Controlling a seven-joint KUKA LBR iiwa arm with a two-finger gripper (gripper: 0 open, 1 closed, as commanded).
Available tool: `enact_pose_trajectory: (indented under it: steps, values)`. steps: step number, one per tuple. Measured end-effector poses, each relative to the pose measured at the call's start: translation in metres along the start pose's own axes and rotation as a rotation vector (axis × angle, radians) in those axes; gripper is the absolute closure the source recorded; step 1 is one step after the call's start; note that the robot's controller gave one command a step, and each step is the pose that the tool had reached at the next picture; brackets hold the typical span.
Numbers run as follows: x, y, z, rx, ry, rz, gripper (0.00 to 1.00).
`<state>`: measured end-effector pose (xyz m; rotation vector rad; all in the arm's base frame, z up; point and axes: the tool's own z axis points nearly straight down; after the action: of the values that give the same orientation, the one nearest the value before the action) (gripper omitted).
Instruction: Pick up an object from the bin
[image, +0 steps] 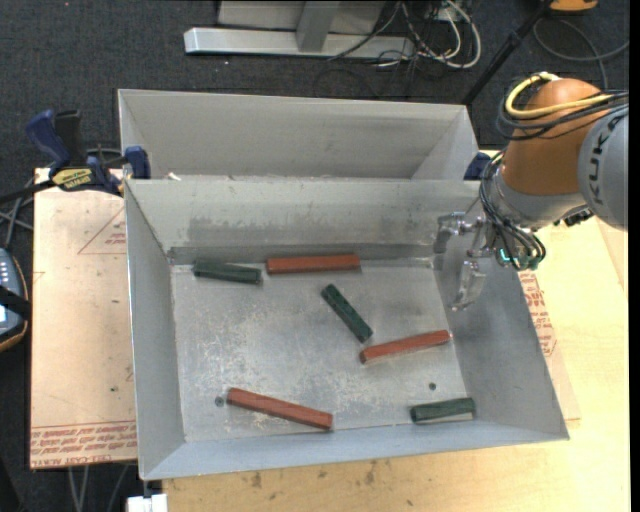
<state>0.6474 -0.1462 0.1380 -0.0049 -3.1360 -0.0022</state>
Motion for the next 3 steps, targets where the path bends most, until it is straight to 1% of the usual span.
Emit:
enact_pose_trajectory:
  steps: [1,2,3]
  values:
    - [-0.002,0.000,-0.005,0.001,-0.008,-0.002,0.00]
    - [-0.007,0.031,0.060,0.002,-0.012,-0.033,0.00]
    - [0.011,0.034,0.065,0.000,-0.005,-0.024,0.00]
